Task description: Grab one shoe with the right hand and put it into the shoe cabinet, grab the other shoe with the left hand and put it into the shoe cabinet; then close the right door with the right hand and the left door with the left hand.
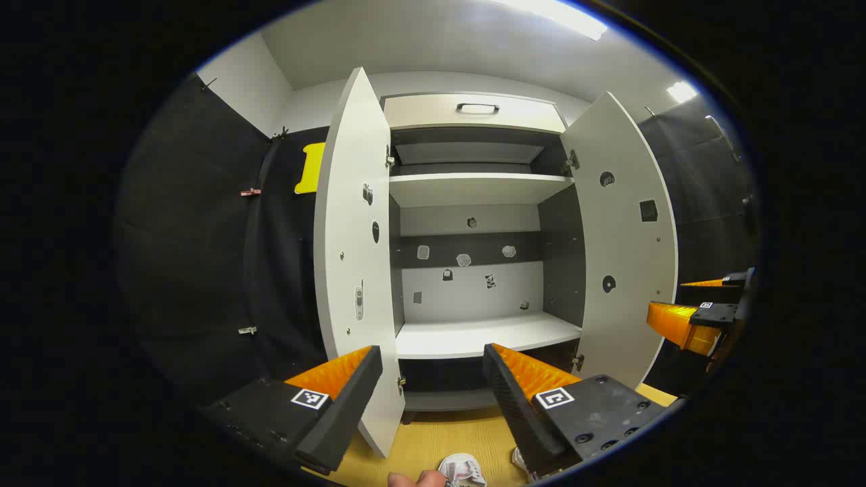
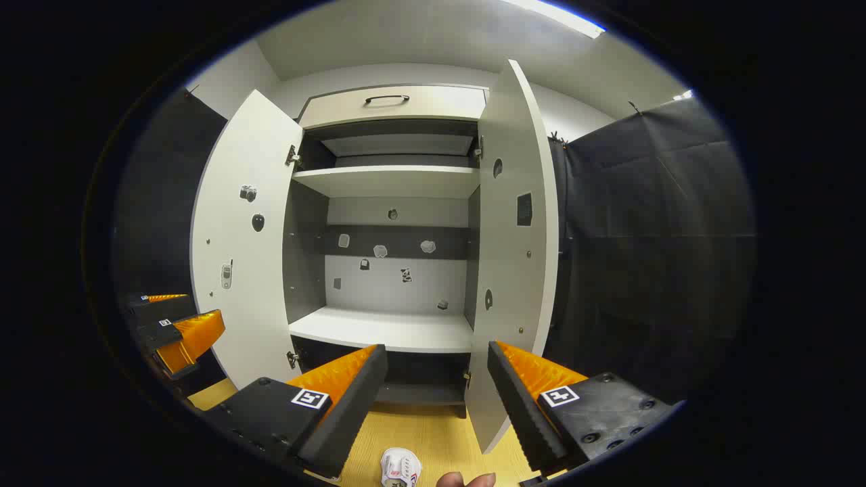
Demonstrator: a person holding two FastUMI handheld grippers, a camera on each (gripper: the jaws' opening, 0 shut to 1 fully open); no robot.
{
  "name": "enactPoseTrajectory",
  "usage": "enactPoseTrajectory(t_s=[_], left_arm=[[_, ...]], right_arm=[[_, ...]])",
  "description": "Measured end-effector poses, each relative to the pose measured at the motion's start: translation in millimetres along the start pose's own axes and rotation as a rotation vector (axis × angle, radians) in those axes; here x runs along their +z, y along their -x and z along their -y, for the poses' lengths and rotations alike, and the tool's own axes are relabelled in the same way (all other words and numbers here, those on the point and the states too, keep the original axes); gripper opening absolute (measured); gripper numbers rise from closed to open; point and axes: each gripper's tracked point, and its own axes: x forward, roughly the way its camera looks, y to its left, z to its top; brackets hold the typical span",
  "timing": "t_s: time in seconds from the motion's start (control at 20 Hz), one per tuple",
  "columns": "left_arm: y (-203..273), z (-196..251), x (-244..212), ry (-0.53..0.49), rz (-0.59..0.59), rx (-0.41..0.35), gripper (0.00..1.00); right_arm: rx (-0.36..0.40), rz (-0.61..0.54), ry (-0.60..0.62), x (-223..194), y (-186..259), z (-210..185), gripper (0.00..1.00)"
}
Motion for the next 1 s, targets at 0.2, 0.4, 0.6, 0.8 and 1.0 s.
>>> enactPoseTrajectory(t_s=[0.2, 0.4, 0.6, 0.8, 1.0], left_arm=[[3.0, -0.9, 0.7, 0.0, 0.0, 0.002, 0.95], [5.0, 0.1, 1.7, -0.005, 0.004, 0.0, 0.95], [7.8, 0.2, 0.7, -0.01, 0.0, 0.0, 0.95], [8.6, -1.0, 1.7, -0.012, 0.002, 0.002, 0.95], [9.1, -1.3, 1.5, -0.005, 0.001, 0.003, 0.95]], right_arm=[[-0.005, 0.002, -0.005, 0.9, 1.5, 0.4, 0.98], [-0.009, 0.005, -0.005, 1.9, 3.3, -0.2, 0.98], [-0.01, 0.003, -0.009, 1.3, 5.5, -0.2, 0.98], [-0.01, 0.004, -0.013, 2.3, 5.8, -0.7, 0.98], [-0.008, 0.005, -0.011, 3.0, 8.0, -1.0, 0.98]])
